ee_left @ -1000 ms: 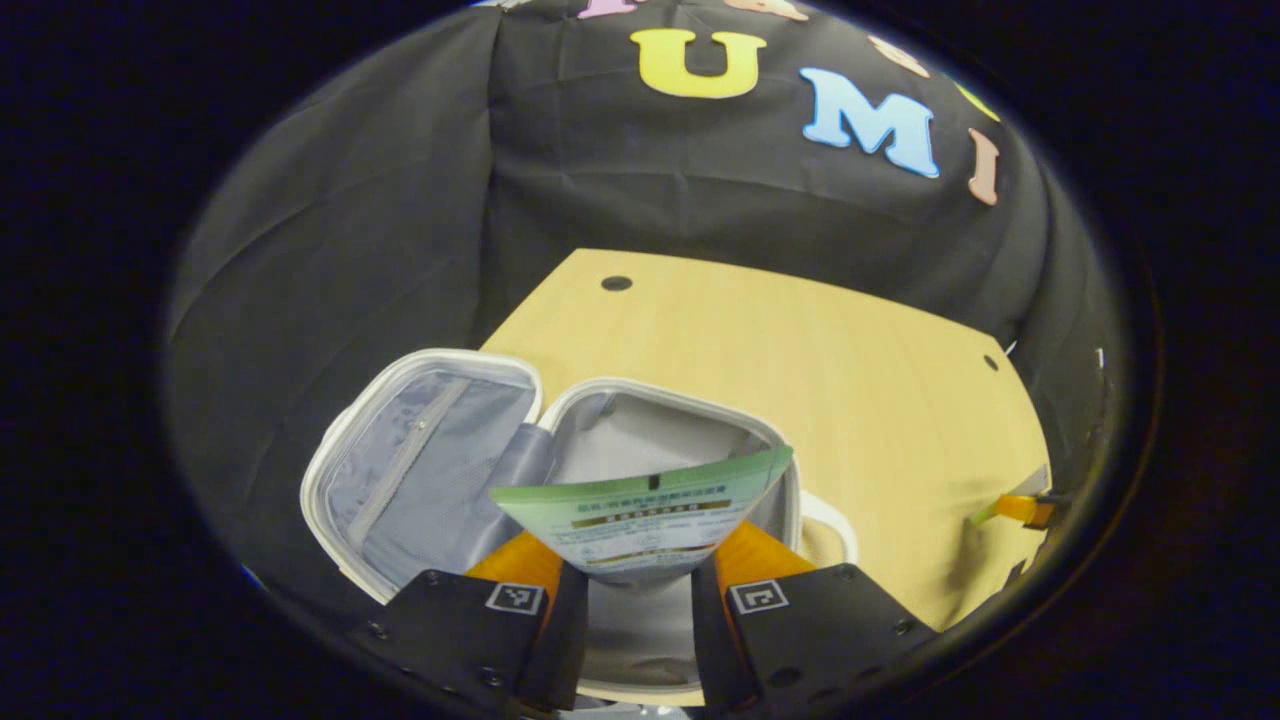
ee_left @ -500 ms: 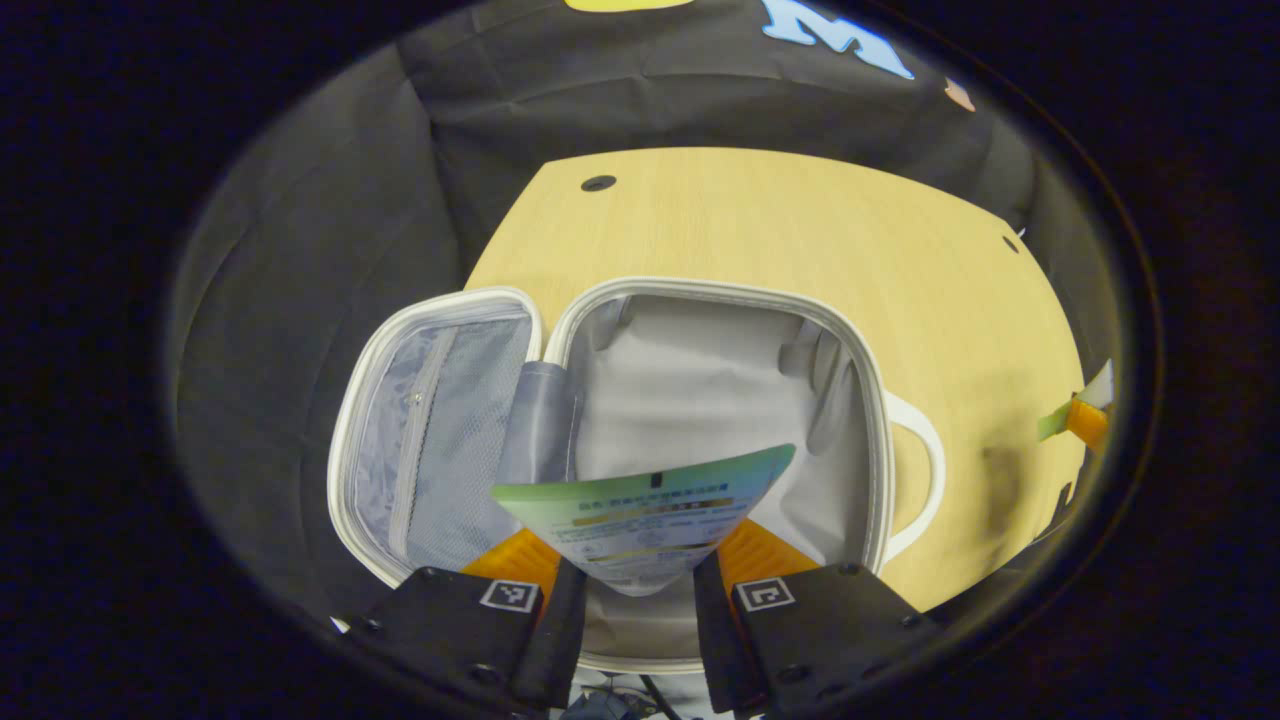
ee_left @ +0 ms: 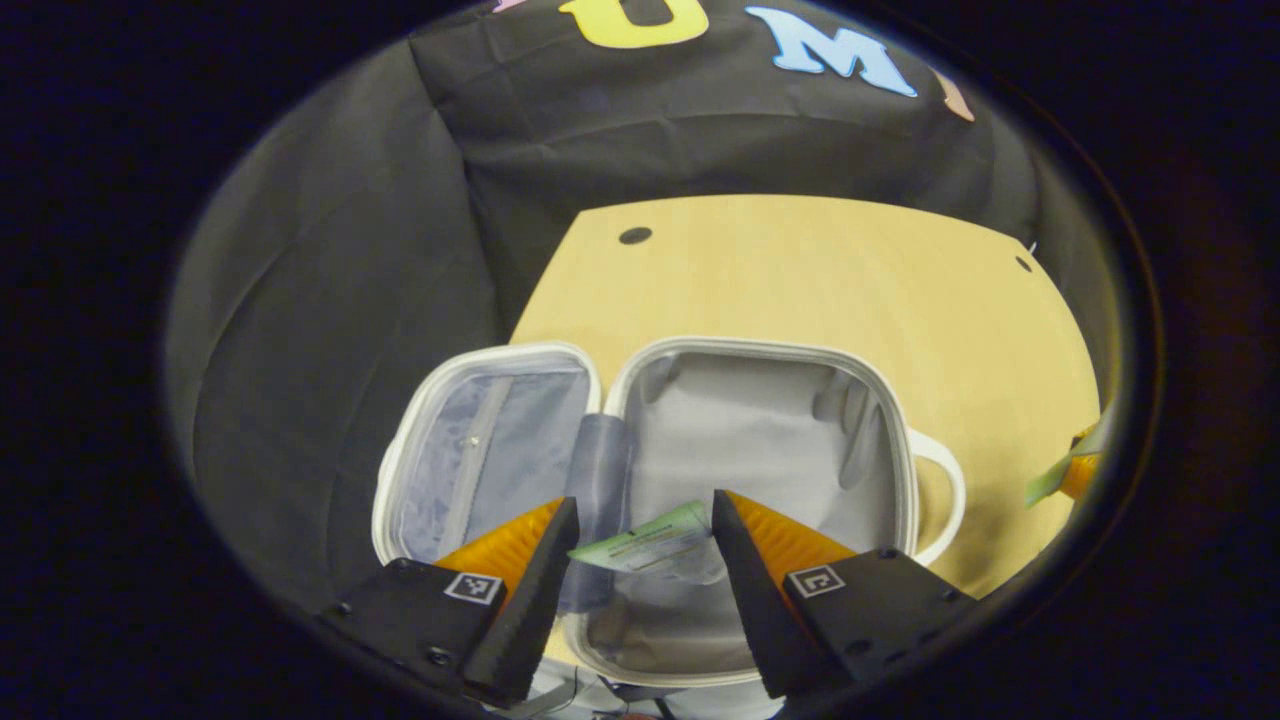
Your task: First open the suitcase, pack the skin care products into it, and then close the suitcase.
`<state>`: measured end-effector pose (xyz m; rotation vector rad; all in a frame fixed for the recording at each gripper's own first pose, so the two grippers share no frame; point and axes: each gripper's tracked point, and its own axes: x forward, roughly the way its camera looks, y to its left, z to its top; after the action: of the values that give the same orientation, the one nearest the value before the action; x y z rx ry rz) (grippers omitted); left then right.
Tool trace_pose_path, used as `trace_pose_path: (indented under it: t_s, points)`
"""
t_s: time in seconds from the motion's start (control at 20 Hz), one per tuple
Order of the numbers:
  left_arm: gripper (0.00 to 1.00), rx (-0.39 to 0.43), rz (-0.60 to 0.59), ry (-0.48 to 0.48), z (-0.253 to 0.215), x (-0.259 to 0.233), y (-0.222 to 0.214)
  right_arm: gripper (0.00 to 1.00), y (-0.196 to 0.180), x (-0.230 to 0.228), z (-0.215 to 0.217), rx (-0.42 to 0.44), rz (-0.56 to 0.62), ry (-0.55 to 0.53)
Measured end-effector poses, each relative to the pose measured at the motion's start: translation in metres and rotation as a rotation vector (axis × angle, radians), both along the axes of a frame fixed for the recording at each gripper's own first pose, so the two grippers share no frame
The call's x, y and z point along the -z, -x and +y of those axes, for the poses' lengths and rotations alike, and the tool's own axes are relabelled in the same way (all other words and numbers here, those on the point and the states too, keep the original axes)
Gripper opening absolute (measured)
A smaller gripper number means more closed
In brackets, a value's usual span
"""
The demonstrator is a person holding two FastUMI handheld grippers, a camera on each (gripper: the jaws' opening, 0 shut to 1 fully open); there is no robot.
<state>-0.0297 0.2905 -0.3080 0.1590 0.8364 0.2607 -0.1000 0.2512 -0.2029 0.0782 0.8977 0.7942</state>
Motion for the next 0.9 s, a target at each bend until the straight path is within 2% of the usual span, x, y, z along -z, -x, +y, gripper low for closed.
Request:
trace_pose_path:
  t_s: [0.1, 0.25, 0.35, 0.4, 0.45, 0.5, 0.55, 0.6, 0.65, 0.9]
  points:
    - [0.88, -0.005, -0.033, -0.047, 0.015, -0.017, -0.009, 0.24, 0.005, -0.002, 0.015, -0.039, -0.002, -0.002]
    - [0.88, 0.013, -0.105, -0.068, 0.021, -0.044, -0.014, 0.24, 0.011, -0.010, 0.038, -0.087, 0.006, -0.028]
    - [0.88, 0.005, -0.139, -0.099, 0.032, -0.060, -0.009, 0.24, 0.019, -0.017, 0.057, -0.111, 0.039, -0.057]
    - [0.92, -0.004, -0.150, -0.094, 0.035, -0.064, -0.002, 0.24, 0.024, -0.016, 0.069, -0.123, 0.059, -0.066]
    - [0.88, -0.019, -0.160, -0.079, 0.038, -0.066, 0.007, 0.24, 0.026, -0.015, 0.077, -0.134, 0.075, -0.068]
    - [0.88, -0.038, -0.168, -0.061, 0.042, -0.067, 0.017, 0.24, 0.029, -0.011, 0.088, -0.150, 0.098, -0.068]
    - [0.92, -0.058, -0.173, -0.042, 0.047, -0.067, 0.030, 0.24, 0.029, -0.009, 0.096, -0.160, 0.114, -0.064]
    - [0.92, -0.086, -0.173, -0.028, 0.053, -0.064, 0.045, 0.24, 0.030, -0.003, 0.105, -0.168, 0.129, -0.053]
    - [0.88, -0.120, -0.174, -0.014, 0.062, -0.061, 0.059, 0.24, 0.028, 0.004, 0.111, -0.173, 0.146, -0.039]
    - [0.88, -0.303, -0.148, 0.076, 0.102, -0.044, 0.124, 0.24, 0.030, 0.040, 0.138, -0.197, 0.302, 0.018]
